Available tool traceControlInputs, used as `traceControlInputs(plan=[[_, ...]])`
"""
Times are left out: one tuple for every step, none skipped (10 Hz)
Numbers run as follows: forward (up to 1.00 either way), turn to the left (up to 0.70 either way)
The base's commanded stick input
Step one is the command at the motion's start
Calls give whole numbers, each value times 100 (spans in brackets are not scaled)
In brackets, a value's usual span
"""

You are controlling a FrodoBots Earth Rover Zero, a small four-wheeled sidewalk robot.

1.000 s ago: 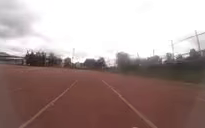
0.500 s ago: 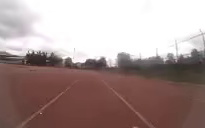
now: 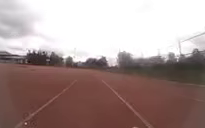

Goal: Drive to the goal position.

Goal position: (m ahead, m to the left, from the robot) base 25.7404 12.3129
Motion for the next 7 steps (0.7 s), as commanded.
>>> traceControlInputs(plan=[[70,0],[70,0],[70,0],[70,0],[70,0],[70,0],[70,0]])
